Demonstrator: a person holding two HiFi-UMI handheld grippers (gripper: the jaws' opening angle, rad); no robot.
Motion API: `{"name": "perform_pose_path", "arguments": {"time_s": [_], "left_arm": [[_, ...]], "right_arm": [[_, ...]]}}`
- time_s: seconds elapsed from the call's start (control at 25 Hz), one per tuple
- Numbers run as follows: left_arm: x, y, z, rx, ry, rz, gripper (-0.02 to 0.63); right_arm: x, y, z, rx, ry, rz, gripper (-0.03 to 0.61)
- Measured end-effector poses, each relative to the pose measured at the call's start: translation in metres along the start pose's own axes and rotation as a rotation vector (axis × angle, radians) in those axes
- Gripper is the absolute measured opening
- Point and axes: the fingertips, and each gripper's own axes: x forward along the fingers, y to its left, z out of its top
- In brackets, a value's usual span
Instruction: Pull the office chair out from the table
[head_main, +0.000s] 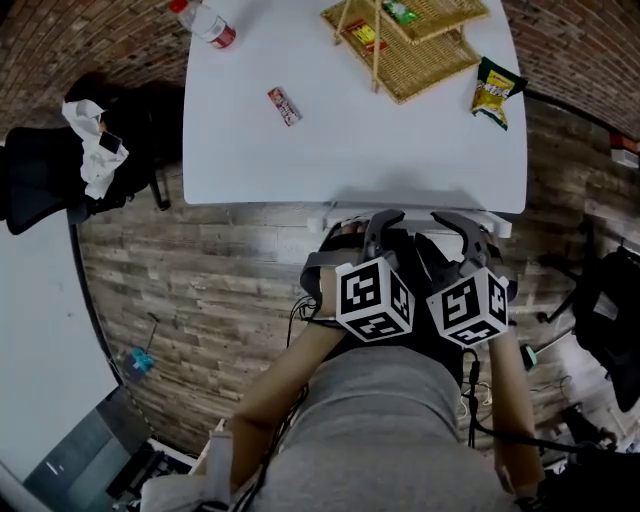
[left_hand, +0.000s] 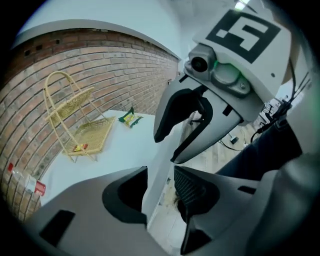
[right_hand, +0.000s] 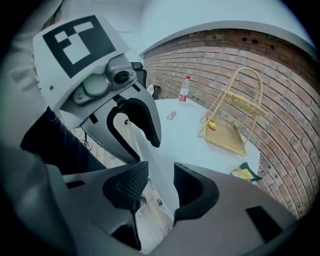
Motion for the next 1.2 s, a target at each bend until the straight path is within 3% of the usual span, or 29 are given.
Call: {"name": "perform_pose_path", "arguments": {"time_s": [0.08,0.28,0.36,0.6,0.88,1.04,1.2], "left_arm": [[0.006,-0.001,-0.004,0.044,0.041,-0.004,0.161],[0.021,-0.004,-0.016,0.161,0.15,-0.062,0.186],[0.027,-0.001,-0.021,0.199,0.188,-0.058,0.187],[0.041,0.003,-0.024,0.194,0.208,-0.044,0.186],[0.056,-0.003,-0.036,0.303,0.274,-0.038,0.184],[0.06,-0.003,-0.043,0.35,0.305,-0.012,0.108],[0.06,-0.001,-0.043,0.353,0.302,-0.01,0.097]], "right_arm": [[0.006,0.002,-0.005,-0.073,0.036,0.016,0.169],[0.026,0.008,-0.031,-0.386,0.2,0.062,0.169],[0.033,0.009,-0.038,-0.45,0.235,0.073,0.17],[0.047,0.015,-0.045,-0.545,0.286,0.104,0.169],[0.056,0.016,-0.055,-0.561,0.308,0.13,0.164],[0.059,0.015,-0.058,-0.58,0.313,0.125,0.141],[0.06,0.014,-0.056,-0.61,0.309,0.131,0.114]]}}
